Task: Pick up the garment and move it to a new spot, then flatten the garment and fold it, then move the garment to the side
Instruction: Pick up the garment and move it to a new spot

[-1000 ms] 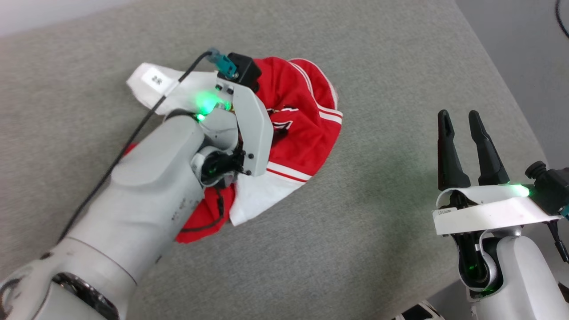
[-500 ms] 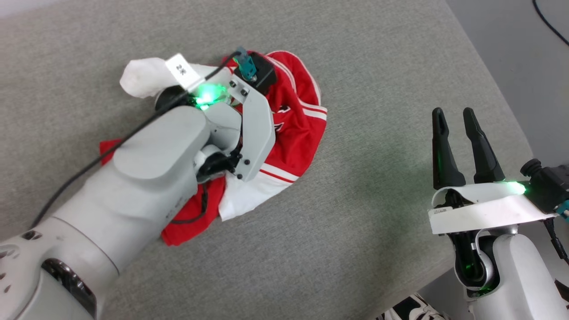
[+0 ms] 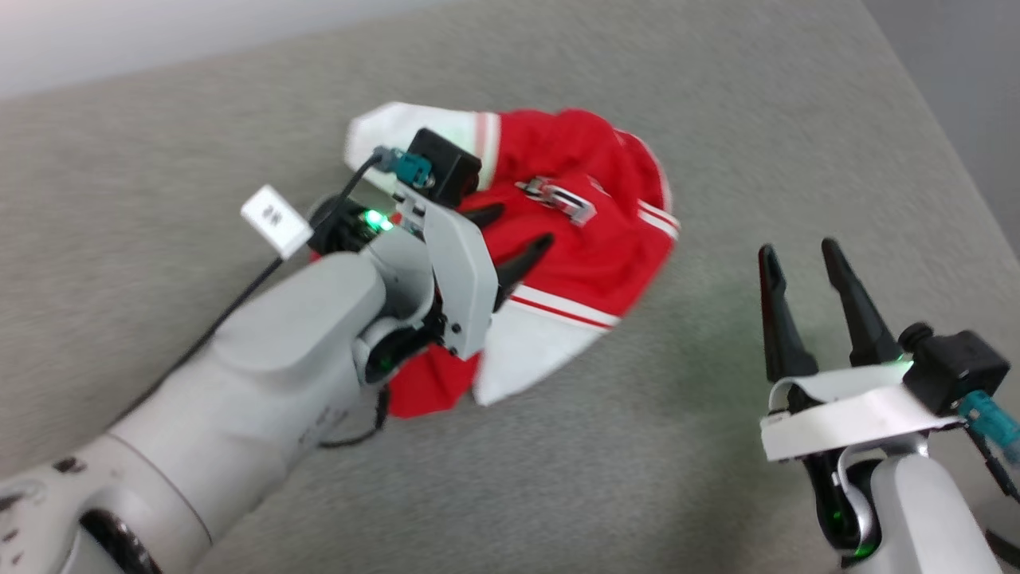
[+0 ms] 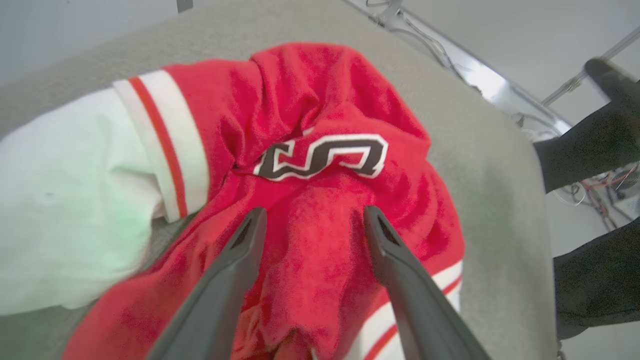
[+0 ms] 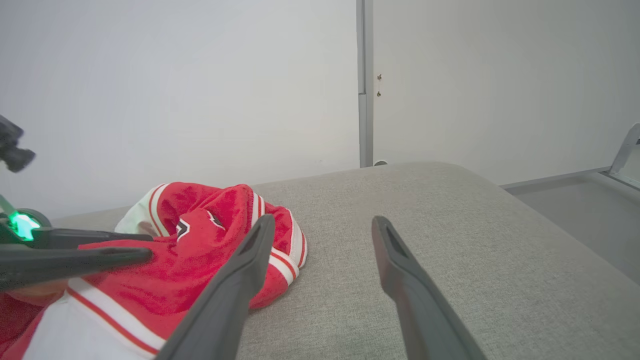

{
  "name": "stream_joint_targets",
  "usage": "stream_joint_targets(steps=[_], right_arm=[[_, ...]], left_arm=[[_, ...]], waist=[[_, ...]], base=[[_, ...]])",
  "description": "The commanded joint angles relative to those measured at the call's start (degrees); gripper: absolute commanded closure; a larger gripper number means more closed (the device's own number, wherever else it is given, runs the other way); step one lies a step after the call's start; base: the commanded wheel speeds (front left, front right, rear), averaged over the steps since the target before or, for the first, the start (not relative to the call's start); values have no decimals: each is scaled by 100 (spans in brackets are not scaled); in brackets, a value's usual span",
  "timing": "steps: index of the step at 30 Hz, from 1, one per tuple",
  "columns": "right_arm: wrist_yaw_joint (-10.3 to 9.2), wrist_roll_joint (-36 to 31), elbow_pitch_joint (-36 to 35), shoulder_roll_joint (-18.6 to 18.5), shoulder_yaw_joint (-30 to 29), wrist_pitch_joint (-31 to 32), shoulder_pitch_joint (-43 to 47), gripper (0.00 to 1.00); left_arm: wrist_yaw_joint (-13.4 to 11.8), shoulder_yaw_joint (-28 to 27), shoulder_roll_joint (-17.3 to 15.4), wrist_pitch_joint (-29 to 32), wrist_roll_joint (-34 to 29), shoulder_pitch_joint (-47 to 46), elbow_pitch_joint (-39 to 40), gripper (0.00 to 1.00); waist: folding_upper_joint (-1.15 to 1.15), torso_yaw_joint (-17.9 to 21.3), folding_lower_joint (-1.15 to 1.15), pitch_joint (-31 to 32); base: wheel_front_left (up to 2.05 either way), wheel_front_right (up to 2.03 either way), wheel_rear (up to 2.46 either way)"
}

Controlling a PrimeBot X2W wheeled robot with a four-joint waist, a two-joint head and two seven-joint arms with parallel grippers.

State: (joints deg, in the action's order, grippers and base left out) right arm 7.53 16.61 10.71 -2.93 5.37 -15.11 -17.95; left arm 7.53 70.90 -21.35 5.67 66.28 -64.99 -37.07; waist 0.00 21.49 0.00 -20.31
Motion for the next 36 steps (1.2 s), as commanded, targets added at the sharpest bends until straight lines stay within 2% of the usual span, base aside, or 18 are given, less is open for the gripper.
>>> stream_joint_targets(steps=[1, 7, 11, 15, 18, 21, 26, 30, 36], right_arm=[[-8, -144, 48, -5, -16, -4, 140, 0], [-8, -544, 223, -201, -51, -4, 374, 0], [-8, -604, 270, -338, -151, -4, 537, 0], [-8, -663, 294, -501, -333, -4, 808, 0], [-8, -686, 304, -623, -440, -4, 997, 0], [-8, -696, 278, -710, -570, -4, 1193, 0], [-8, -710, 236, -791, -738, -4, 1459, 0], [-8, -713, 211, -836, -829, -4, 1595, 0], [-8, -686, 117, -809, -1000, -4, 1657, 0]], left_arm=[[-15, -45, -23, -184, 171, 239, 106, 0], [-15, -53, -258, -1097, 378, 984, 233, 0], [-15, -30, -337, -1463, 462, 1460, 142, 0], [-14, -201, -319, -1920, 708, 2116, -73, 0], [-14, -451, -359, -2065, 670, 2507, -284, 0], [-31, -1293, -385, -2088, 441, 2861, -326, 0], [-85, -2830, -434, -2083, -539, 3849, -39, 0], [-189, -4070, -394, -2083, -1399, 4688, 485, 0], [-339, -5587, -159, -2083, -3058, 5821, 1682, 0]], waist=[[0, -841, 0, 796], [0, -1412, 0, 1173], [0, -1680, 0, 1324], [0, -2060, 0, 1481], [0, -2302, 0, 1557], [0, -2514, 0, 1632], [0, -2732, 0, 1792], [0, -2801, 0, 1923], [0, -2730, 0, 2083]], base=[[0, 0, 0], [0, 0, 0], [0, 0, 0], [0, 0, 0], [0, 0, 0], [0, 0, 0], [0, 0, 0], [0, 0, 0], [0, 0, 0]])
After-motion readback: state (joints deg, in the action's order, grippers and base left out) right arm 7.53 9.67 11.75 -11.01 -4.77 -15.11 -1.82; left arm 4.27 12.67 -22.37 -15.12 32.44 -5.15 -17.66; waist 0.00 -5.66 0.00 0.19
